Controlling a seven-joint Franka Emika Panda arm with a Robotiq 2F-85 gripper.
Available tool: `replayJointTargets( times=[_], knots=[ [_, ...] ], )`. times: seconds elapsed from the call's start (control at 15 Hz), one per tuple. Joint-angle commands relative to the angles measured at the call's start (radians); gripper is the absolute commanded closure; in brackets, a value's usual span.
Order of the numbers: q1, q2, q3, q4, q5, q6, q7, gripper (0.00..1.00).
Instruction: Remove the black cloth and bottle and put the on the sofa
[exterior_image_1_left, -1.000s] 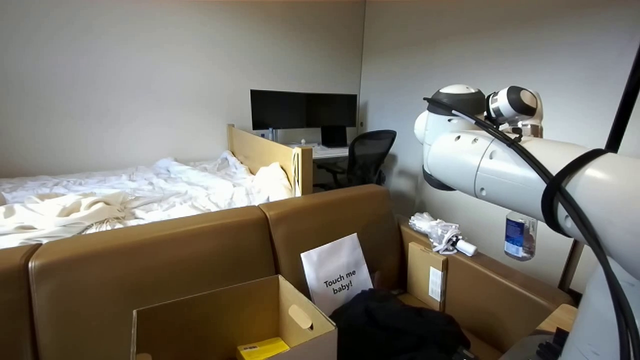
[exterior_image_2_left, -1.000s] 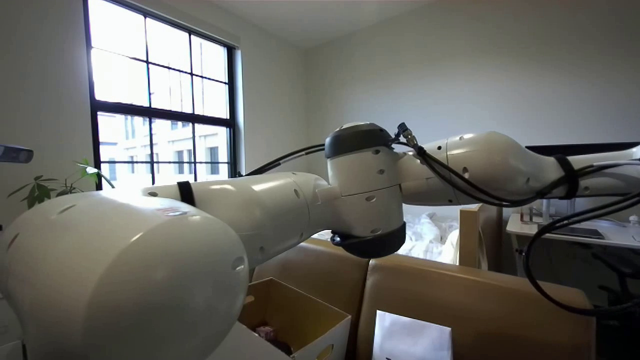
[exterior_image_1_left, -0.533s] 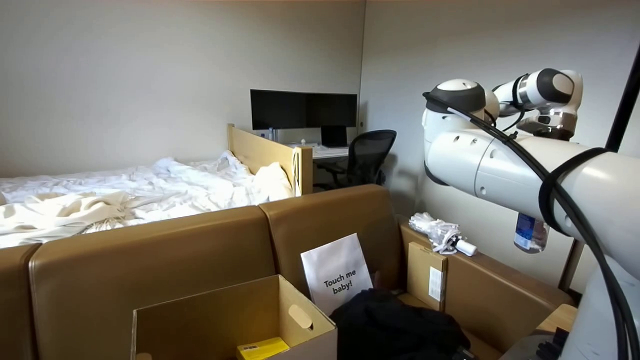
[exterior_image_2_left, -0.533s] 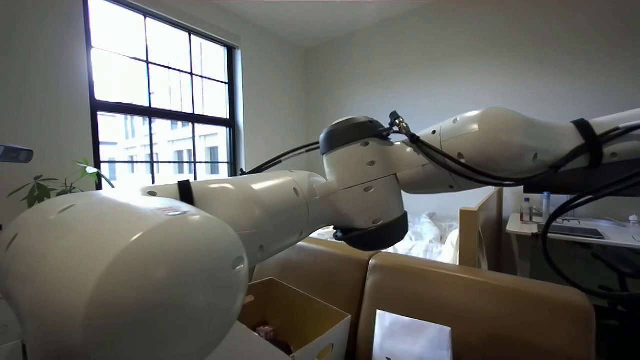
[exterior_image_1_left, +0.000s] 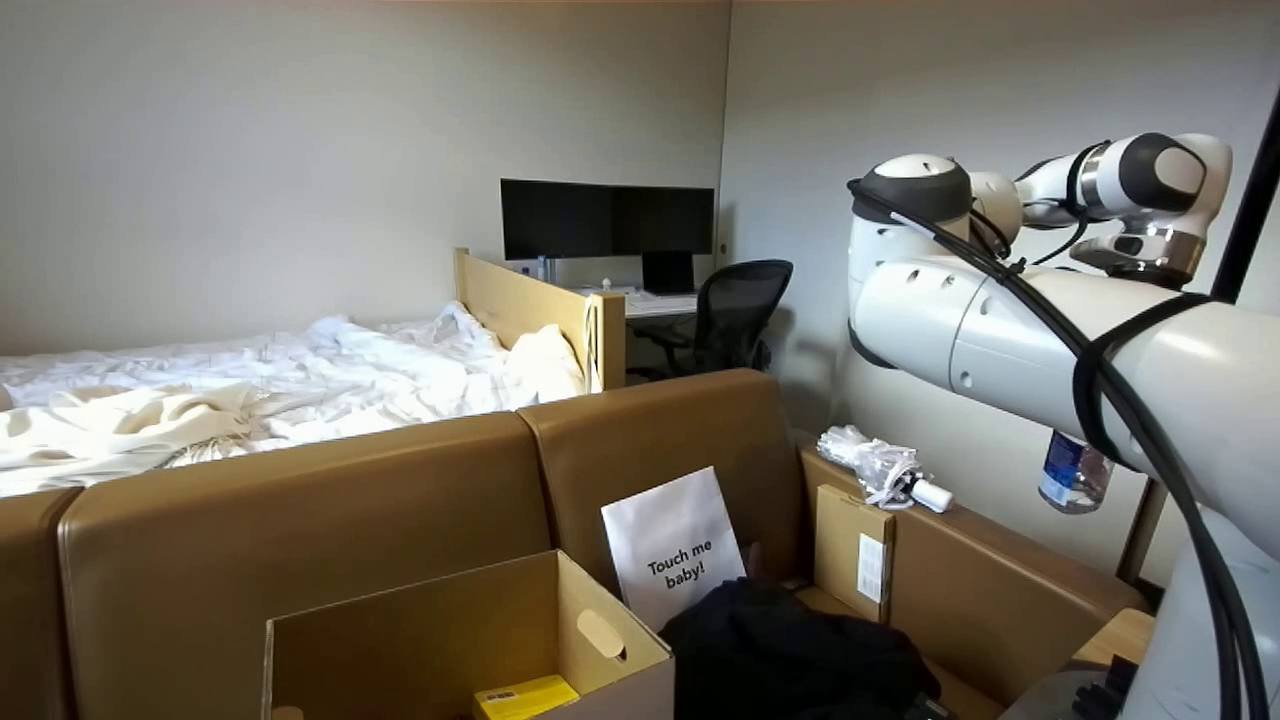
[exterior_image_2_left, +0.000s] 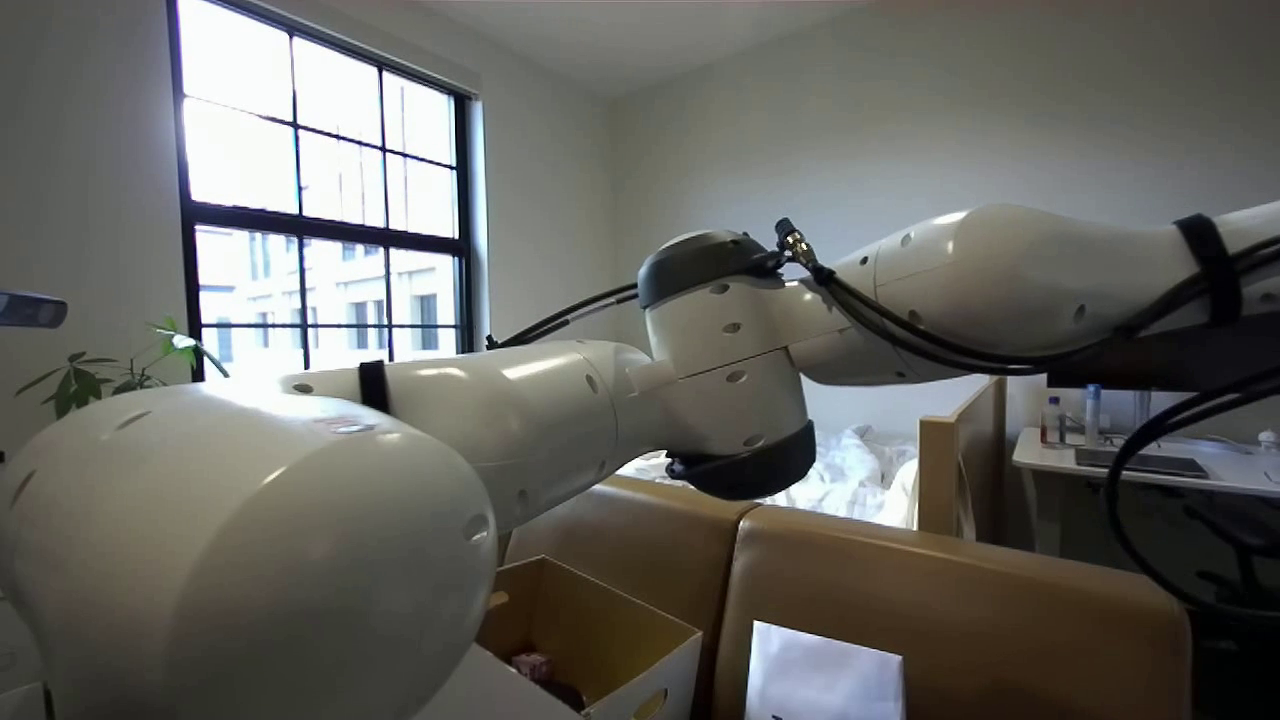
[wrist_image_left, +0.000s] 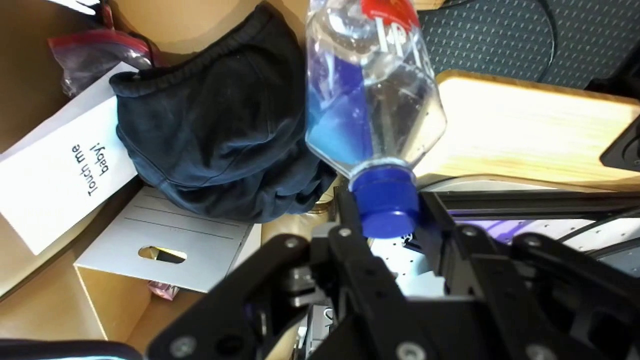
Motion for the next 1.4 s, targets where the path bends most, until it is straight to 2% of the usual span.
replayJointTargets(
  times=[0.0, 0.07, 0.13, 0.47, 0.53, 1.0, 1.33],
  knots=[
    [0.029, 0.000, 0.025, -0.066, 0.026, 0.072, 0.000, 0.87],
    [0.051, 0.000, 0.030, -0.077, 0.011, 0.104, 0.000, 0.87],
    [0.007, 0.000, 0.032, -0.025, 0.000, 0.055, 0.000, 0.67],
    [0.034, 0.000, 0.042, -0.041, 0.000, 0.082, 0.000, 0.67],
    [0.035, 0.000, 0.042, -0.041, 0.000, 0.082, 0.000, 0.88],
    [-0.116, 0.000, 0.112, 0.078, 0.027, 0.029, 0.000, 0.88],
    [-0.178, 0.000, 0.132, 0.172, 0.022, -0.047, 0.000, 0.88]
  ],
)
